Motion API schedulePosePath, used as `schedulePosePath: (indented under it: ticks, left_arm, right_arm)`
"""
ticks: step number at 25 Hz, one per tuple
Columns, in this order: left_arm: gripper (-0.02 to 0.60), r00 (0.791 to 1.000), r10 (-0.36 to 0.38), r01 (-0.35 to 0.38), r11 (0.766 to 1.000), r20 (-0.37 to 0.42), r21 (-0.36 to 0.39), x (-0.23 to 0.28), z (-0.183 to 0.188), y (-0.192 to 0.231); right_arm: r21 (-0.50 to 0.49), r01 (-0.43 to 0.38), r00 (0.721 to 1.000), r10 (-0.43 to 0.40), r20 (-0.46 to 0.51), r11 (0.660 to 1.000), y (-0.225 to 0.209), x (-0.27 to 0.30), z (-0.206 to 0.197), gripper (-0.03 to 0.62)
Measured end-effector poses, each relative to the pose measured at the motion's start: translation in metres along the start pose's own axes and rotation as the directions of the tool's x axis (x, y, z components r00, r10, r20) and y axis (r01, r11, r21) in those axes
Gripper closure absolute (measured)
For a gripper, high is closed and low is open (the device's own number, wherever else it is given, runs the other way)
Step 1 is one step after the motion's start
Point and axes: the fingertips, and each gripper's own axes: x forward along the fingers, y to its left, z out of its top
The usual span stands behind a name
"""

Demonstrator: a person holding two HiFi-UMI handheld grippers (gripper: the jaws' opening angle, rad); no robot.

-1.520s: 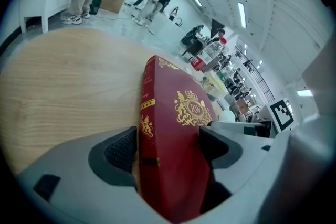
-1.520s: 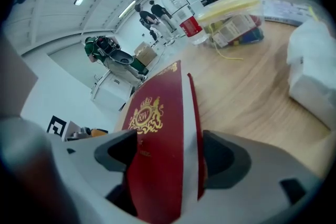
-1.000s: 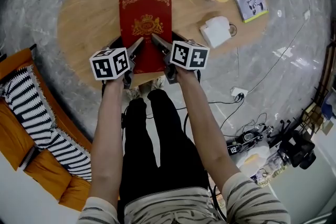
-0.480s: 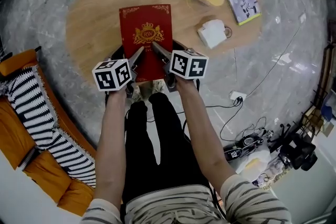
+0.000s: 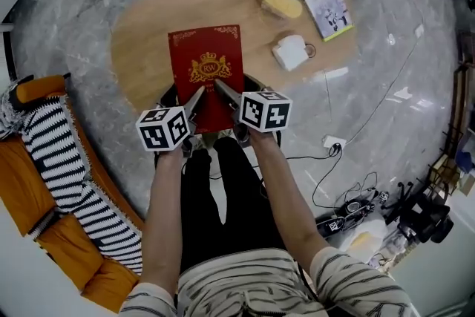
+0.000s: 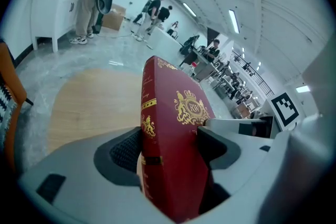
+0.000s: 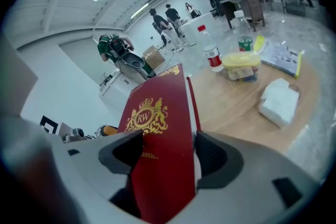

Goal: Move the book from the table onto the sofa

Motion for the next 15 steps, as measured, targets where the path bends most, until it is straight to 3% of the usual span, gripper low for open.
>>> schedulePosePath:
  ticks: [15]
  left_arm:
    - [0.242,0.997,0.011,-0.013,0.999,0.081,0.03,-0.112,0.023,-0.056]
  right_arm:
    - [-0.085,-0.017,0.999,0.019,0.033,0.996,0.087,-0.092,0.014,0.279]
